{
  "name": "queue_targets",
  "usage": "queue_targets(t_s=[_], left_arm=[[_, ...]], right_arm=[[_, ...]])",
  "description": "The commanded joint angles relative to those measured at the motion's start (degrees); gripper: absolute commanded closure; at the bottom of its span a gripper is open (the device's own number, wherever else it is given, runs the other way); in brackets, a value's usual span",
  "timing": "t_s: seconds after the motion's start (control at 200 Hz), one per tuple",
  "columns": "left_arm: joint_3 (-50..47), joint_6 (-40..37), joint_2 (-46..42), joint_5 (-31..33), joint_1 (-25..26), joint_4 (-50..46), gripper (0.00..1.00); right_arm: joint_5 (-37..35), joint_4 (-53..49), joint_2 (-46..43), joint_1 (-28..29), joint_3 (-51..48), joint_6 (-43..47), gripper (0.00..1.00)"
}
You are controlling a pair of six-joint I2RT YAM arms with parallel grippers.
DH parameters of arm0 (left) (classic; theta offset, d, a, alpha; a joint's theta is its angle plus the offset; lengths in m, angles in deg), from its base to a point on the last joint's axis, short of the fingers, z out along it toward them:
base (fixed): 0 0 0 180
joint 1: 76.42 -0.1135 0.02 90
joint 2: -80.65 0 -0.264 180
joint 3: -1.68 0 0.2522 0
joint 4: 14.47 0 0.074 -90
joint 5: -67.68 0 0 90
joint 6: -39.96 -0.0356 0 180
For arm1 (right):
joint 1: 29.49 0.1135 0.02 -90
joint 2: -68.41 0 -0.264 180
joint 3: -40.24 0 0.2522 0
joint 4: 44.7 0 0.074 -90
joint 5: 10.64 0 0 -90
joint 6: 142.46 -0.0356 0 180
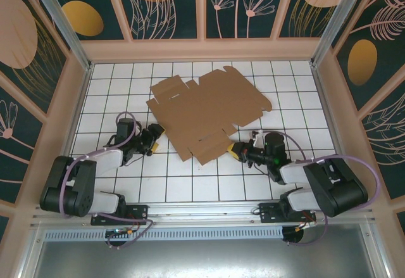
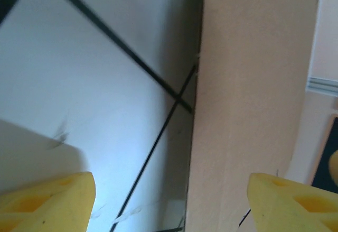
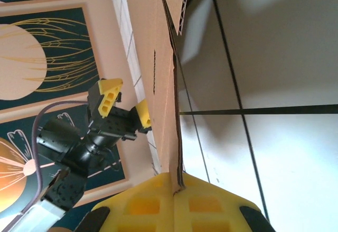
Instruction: Fold the paper box
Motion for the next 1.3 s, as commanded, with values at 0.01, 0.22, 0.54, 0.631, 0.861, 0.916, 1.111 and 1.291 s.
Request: queue_targets(t_s=[0.01, 0.22, 0.54, 0.631, 0.861, 0.916, 1.111, 1.291], left_arm=[[0.22, 3.79, 2.6, -2.41, -0.15, 12.1, 0.25], [-0.34, 7.08, 9.01, -3.4, -0.15, 19.96, 0.29], [-0.39, 13.32, 16.82, -6.06, 0.52, 32.96, 0.43], [0.35, 13.34, 17.79, -6.26, 1.11, 33.32, 0.53], [-0.97, 15.26, 20.73, -6.6, 1.43, 38.46, 0.84], [-0.37, 14.32, 20.33, -6.65, 1.42, 37.38, 0.9], [3.53, 7.42, 18.87, -6.34, 1.42, 27.68, 1.0], [7.05, -1.54, 13.77, -5.12, 1.43, 15.72, 1.0]], right_arm=[[1.72, 2.69, -1.72, -0.47, -1.11, -0.88, 1.0], [2.21, 3.94, -2.7, -0.61, -2.18, -1.59, 1.0], [2.85, 3.46, -2.62, -0.72, -2.04, -0.99, 1.0], [2.93, 3.35, -2.4, -0.73, -1.75, -0.74, 1.0], [2.3, 1.3, -1.41, -0.78, -1.0, 0.84, 1.0], [1.9, 0.74, -1.21, -0.77, -1.09, 1.2, 1.0], [-0.98, -10.73, -5.52, -2.36, -0.29, 6.07, 0.57], [-21.67, -48.8, -19.85, -1.51, 10.46, 23.26, 0.35]])
